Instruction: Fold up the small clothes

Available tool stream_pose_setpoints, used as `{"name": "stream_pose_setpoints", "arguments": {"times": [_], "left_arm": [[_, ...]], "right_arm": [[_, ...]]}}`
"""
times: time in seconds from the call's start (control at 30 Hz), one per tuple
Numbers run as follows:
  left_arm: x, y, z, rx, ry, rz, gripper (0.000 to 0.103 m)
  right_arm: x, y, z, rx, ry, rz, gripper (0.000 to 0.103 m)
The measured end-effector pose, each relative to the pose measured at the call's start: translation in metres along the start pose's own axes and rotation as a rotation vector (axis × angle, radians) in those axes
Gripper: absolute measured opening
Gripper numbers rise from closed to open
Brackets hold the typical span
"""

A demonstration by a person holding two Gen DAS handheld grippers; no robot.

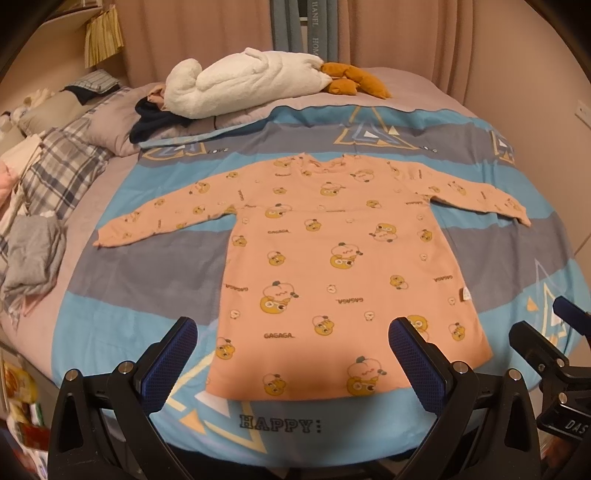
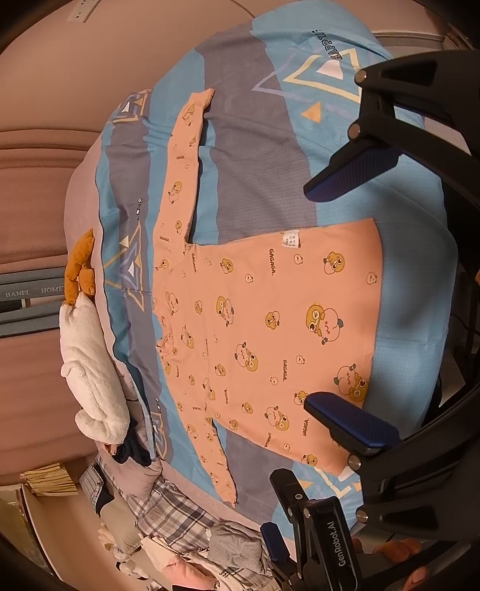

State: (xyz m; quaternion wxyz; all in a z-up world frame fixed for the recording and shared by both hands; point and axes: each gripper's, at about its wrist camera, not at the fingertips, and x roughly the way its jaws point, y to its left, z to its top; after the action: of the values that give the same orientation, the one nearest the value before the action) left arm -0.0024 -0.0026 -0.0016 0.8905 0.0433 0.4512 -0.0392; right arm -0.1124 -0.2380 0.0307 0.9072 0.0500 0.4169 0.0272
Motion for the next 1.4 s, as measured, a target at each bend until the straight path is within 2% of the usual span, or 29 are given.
{"name": "stream_pose_setpoints", "arguments": {"times": [1.4], "left_arm": [[-0.0014, -0.0077, 0.0014, 0.006, -0.005, 0.005, 0.102]], "right_arm": [[0.001, 0.0052, 0.0028, 0.0, 0.003, 0.017, 0.103]]}}
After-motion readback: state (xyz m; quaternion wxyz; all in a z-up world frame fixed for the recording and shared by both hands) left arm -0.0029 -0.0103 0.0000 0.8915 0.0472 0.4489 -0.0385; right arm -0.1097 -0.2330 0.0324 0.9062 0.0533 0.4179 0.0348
